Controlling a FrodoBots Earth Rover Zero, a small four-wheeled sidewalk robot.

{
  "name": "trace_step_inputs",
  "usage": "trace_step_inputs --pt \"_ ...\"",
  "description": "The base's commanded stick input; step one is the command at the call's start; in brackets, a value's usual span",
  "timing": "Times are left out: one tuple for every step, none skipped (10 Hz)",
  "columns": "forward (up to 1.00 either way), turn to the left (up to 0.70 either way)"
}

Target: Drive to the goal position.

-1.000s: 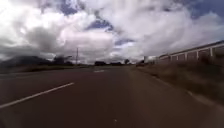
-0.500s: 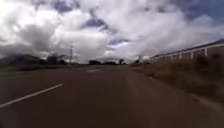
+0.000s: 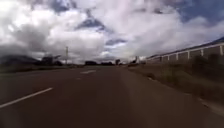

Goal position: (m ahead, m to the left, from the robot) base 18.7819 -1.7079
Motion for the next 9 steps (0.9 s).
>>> trace_step_inputs --pt "0.70 -0.23" --pt "0.70 -0.25" --pt "0.69 -0.28" --pt "0.69 -0.30" --pt "0.69 0.03" --pt "0.69 0.03" --pt "0.69 0.03" --pt "0.68 0.03" --pt "0.68 0.03"
